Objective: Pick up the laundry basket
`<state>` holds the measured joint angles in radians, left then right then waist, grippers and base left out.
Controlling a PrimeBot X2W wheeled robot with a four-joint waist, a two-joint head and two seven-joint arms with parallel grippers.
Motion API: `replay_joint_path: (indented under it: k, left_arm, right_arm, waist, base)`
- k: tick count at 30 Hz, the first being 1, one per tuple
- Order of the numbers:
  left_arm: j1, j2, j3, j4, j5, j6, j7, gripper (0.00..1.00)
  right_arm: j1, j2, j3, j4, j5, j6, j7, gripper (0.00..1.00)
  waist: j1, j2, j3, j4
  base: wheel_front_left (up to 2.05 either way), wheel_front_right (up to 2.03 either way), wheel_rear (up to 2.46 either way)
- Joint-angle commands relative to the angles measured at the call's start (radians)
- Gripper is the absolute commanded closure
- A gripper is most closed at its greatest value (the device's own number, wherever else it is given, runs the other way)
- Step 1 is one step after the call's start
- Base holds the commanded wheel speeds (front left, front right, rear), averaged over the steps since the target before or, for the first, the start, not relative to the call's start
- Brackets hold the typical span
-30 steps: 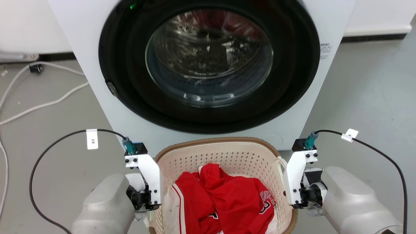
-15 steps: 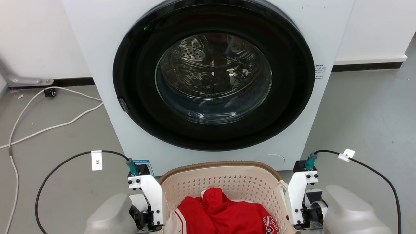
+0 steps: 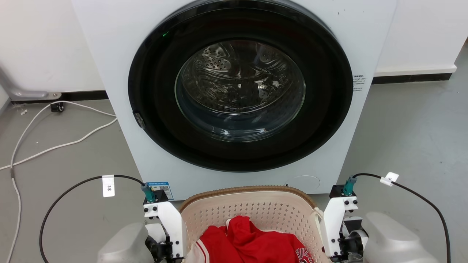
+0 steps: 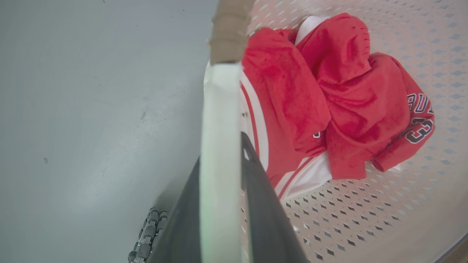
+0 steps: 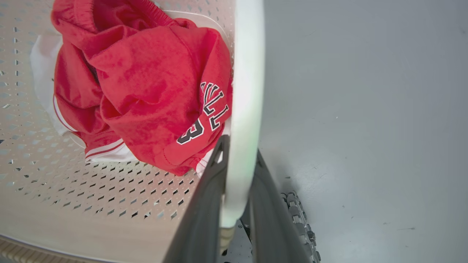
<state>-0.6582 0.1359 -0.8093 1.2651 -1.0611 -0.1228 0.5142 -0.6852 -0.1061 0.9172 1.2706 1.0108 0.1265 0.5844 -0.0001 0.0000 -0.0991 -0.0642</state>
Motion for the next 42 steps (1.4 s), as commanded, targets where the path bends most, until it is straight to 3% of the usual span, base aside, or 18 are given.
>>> replay_joint_path:
  k: [1,42]
  left_arm:
    - [0.001,-0.020,-0.001,-0.014,-0.012,-0.014,-0.009,1.00]
    - [0.001,-0.012,-0.051,-0.021,-0.053,-0.014,-0.033,1.00]
  right_arm:
    - [0.011,0.021,0.005,-0.003,0.003,0.008,-0.003,1.00]
    - [0.000,0.026,0.033,0.006,0.046,0.008,-0.009,1.00]
  waist:
    - [0.0001,0.0000,0.000,-0.001]
    - [0.0001,0.0000,0.006,-0.007]
  base:
    - [0.00,0.00,0.00]
    - [0.00,0.00,0.00]
